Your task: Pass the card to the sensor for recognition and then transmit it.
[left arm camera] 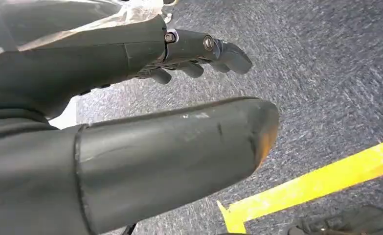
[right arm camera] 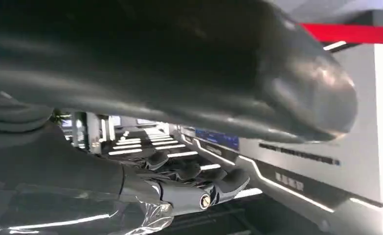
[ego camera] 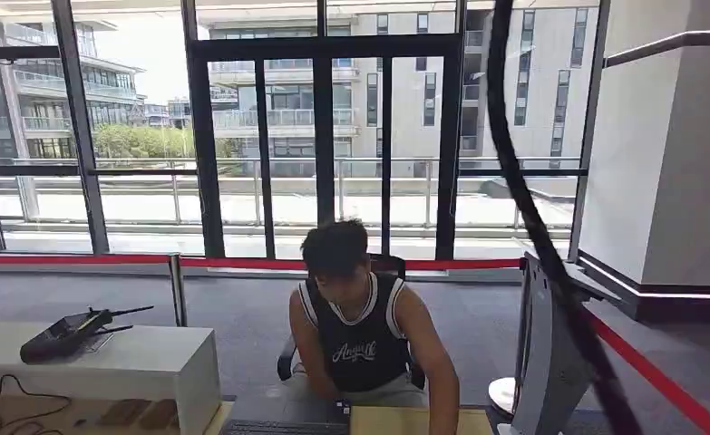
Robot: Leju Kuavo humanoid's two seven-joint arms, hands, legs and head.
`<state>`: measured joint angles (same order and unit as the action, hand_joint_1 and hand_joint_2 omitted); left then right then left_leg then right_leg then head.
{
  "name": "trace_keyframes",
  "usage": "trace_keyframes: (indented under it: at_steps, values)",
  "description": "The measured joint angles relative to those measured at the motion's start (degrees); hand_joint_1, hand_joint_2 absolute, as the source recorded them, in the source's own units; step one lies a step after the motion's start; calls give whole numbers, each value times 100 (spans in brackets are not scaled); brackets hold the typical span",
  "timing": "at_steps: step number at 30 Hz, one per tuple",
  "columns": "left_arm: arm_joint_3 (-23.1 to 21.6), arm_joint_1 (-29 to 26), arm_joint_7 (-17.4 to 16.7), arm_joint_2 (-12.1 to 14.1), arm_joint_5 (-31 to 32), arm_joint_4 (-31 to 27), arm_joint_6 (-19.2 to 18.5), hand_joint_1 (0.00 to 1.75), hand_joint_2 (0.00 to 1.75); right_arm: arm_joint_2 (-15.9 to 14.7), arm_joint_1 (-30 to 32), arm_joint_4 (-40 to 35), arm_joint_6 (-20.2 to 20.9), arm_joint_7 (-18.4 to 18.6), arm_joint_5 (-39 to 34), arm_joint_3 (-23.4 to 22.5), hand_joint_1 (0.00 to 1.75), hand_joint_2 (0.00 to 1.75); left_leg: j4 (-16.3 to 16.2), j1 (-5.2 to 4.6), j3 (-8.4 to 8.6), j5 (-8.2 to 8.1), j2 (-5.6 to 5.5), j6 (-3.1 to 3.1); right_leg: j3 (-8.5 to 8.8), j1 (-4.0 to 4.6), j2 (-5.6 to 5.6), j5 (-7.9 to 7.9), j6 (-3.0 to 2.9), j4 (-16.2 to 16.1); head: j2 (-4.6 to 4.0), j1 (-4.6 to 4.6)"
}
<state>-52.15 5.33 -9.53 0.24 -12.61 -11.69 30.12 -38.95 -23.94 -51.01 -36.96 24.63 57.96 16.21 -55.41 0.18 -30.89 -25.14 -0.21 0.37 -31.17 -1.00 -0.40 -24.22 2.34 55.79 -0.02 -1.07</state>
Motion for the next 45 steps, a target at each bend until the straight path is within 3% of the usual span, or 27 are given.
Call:
trace_keyframes:
  at_steps: [7, 16, 27, 28, 39, 45]
  values:
    - [0, 12, -15, 0, -57, 0, 13, 0, 0, 83, 504, 778, -190, -271, -363, -527, 0, 0, 1, -1, -1, -1, 3, -1, -4, -2, 1, 0, 0, 1, 0, -2]
    - [0, 32, -284, 0, -201, 0, 28, 0, 0, 512, 734, 1982, -185, -673, -507, -944, 0, 0, 3, 0, 1, -1, 5, -2, -5, 1, 1, -2, -2, 1, 0, 0]
    - [-2, 42, -159, 0, -297, 0, 13, 0, 0, 1259, 1248, 3070, 350, -446, -959, -1300, 0, 0, 6, 2, -1, -2, 3, -4, -3, 2, -1, -12, -3, 2, 0, 4]
    - [-4, 41, -144, 0, -297, 0, 9, 0, 0, 1316, 1322, 3130, 352, -446, -1014, -1337, 0, 175, 6, 2, -1, -4, 2, -5, -3, 2, 0, -13, -5, 2, 0, 4]
    - [-24, 48, -76, 2, -236, 0, -112, 0, 0, 1930, 1785, 3665, 440, -476, -1267, -1752, 0, 175, 9, 4, 5, -8, 6, -11, 0, 2, 1, -16, -5, 3, 0, 0]
    - [-24, 54, -76, 7, -236, 0, -111, 0, 0, 2059, 1836, 3772, 440, -476, -1267, -1844, 0, 175, 9, 3, 7, -8, 7, -11, 0, 3, 2, -14, -7, 3, 0, 2]
